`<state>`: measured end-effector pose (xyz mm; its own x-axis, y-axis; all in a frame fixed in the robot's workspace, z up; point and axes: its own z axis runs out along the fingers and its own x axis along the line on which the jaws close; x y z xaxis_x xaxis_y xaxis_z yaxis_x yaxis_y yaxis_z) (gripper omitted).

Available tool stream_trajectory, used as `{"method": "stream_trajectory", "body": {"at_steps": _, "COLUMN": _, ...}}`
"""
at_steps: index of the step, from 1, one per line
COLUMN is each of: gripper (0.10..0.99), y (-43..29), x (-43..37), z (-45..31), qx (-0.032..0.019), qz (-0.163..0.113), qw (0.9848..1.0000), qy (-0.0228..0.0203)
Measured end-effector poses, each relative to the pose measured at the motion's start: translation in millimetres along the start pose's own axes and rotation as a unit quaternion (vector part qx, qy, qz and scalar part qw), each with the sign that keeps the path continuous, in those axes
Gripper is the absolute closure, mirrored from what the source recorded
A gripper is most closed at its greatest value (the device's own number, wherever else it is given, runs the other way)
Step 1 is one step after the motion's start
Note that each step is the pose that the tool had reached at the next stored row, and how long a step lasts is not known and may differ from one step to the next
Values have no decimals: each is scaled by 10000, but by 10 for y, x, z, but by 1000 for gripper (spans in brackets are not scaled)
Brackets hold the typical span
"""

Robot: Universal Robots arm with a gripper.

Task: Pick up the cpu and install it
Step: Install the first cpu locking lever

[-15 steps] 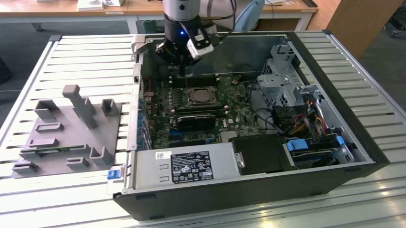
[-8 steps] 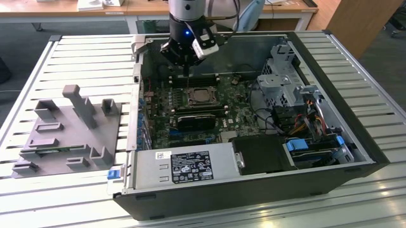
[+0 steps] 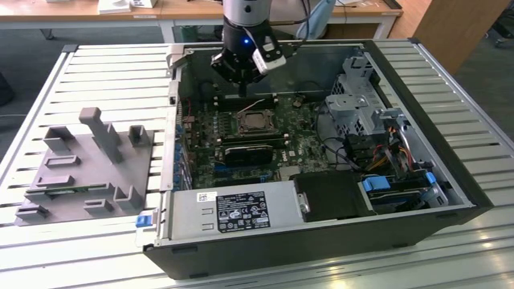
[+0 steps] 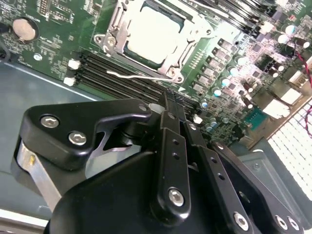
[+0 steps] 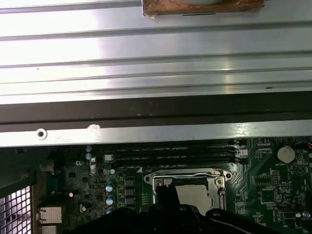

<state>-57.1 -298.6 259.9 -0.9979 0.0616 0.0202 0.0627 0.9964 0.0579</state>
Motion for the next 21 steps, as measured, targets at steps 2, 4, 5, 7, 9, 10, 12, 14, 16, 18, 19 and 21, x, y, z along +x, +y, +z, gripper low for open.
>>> {"method": "stream_trajectory", "body": {"at_steps": 2, "gripper": 980, "y": 1, "x": -15, "z": 1, "qx": -1, "qz": 0, "qw": 10000, "qy": -1}}
{"method": "stream_trajectory", "body": {"at_steps": 4, "gripper": 980, "y": 1, "x": -23, "z": 2, "qx": -1, "qz": 0, "qw": 10000, "qy": -1}}
{"method": "stream_trajectory", "body": {"at_steps": 5, "gripper": 980, "y": 2, "x": -27, "z": 2, "qx": -1, "qz": 0, "qw": 10000, "qy": -1}}
{"method": "stream_trajectory", "body": {"at_steps": 7, "gripper": 980, "y": 2, "x": -29, "z": 7, "qx": -46, "qz": -1, "qw": 10000, "qy": 3}}
{"method": "stream_trajectory", "body": {"at_steps": 9, "gripper": 980, "y": 1, "x": -31, "z": 14, "qx": -184, "qz": -3, "qw": 9998, "qy": 11}}
{"method": "stream_trajectory", "body": {"at_steps": 10, "gripper": 980, "y": 0, "x": -32, "z": 18, "qx": -243, "qz": -4, "qw": 9997, "qy": 15}}
{"method": "stream_trajectory", "body": {"at_steps": 12, "gripper": 980, "y": -12, "x": -35, "z": 31, "qx": -292, "qz": -5, "qw": 9996, "qy": 17}}
{"method": "stream_trajectory", "body": {"at_steps": 14, "gripper": 980, "y": -28, "x": -36, "z": 42, "qx": -293, "qz": -5, "qw": 9996, "qy": 18}}
{"method": "stream_trajectory", "body": {"at_steps": 16, "gripper": 980, "y": -40, "x": -37, "z": 52, "qx": -293, "qz": -5, "qw": 9996, "qy": 17}}
{"method": "stream_trajectory", "body": {"at_steps": 18, "gripper": 980, "y": -48, "x": -37, "z": 59, "qx": -293, "qz": -5, "qw": 9996, "qy": 18}}
{"method": "stream_trajectory", "body": {"at_steps": 19, "gripper": 980, "y": -49, "x": -37, "z": 60, "qx": -292, "qz": -4, "qw": 9996, "qy": 18}}
{"method": "stream_trajectory", "body": {"at_steps": 21, "gripper": 980, "y": -51, "x": -38, "z": 65, "qx": -292, "qz": -5, "qw": 9996, "qy": 18}}
